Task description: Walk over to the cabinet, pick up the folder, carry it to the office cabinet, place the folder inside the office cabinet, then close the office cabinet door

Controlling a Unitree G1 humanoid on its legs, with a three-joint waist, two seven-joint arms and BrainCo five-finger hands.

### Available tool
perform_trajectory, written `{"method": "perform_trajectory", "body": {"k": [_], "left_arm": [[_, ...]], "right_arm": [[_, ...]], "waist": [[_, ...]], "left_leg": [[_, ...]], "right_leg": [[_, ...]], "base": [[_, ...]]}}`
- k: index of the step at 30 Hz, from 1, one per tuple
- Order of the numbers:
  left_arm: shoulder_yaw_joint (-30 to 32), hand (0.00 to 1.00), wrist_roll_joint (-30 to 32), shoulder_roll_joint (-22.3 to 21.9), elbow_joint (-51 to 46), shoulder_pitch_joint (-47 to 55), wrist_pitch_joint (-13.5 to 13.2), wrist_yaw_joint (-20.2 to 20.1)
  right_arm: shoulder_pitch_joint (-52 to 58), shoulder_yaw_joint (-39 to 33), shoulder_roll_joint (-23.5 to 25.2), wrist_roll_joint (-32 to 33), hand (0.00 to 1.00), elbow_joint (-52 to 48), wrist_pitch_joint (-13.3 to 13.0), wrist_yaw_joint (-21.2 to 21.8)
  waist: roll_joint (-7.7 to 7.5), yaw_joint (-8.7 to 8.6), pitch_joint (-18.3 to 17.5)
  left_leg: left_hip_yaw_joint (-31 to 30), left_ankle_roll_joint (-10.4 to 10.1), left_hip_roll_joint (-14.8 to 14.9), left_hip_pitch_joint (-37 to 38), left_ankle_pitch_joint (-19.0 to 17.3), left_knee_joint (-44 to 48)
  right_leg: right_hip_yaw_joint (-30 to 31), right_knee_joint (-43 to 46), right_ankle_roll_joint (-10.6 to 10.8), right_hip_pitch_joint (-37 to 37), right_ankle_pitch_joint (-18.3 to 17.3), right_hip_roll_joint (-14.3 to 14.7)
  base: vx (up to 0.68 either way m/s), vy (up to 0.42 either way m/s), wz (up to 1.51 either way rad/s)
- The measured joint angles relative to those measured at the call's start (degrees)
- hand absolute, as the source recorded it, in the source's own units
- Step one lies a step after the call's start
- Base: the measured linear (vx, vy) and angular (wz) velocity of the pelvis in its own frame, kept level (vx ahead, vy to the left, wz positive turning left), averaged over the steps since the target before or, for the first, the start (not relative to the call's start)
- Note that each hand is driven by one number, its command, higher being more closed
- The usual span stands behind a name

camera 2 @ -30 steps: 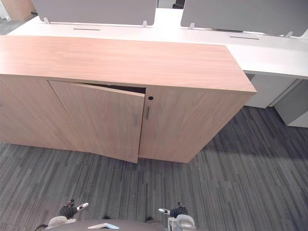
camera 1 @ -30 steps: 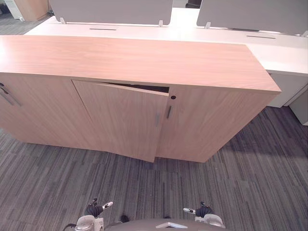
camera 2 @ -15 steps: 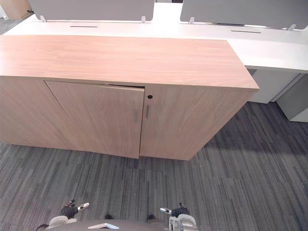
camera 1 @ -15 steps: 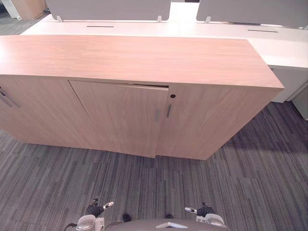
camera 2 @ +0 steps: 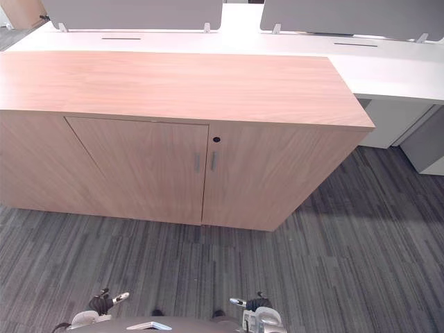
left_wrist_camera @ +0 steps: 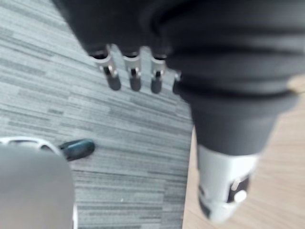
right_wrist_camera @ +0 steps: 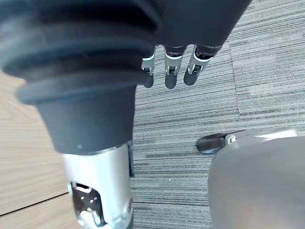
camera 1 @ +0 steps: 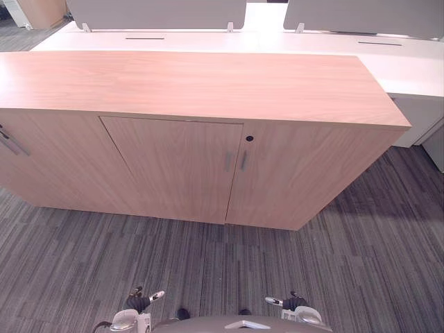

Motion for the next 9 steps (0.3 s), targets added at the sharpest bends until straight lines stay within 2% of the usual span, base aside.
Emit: {"method": "perform_trajectory", "body": {"k": [9], "left_arm": [[-0.1,0.00,0.0,0.0,0.0,0.0,0.0,0.0]], "right_arm": [[0.0,0.0,0.0,0.0,0.00,0.0,0.0,0.0]], "waist": [[0.29,0.01,0.2]], "left_leg": [[-0.5,0.0,0.0,1.0,0.0,0.0]], "right_leg": [[-0.4,-0.2,0.0,1.3,-0.1,0.0]], "base": [[-0.01,-0.006,0.01]]}}
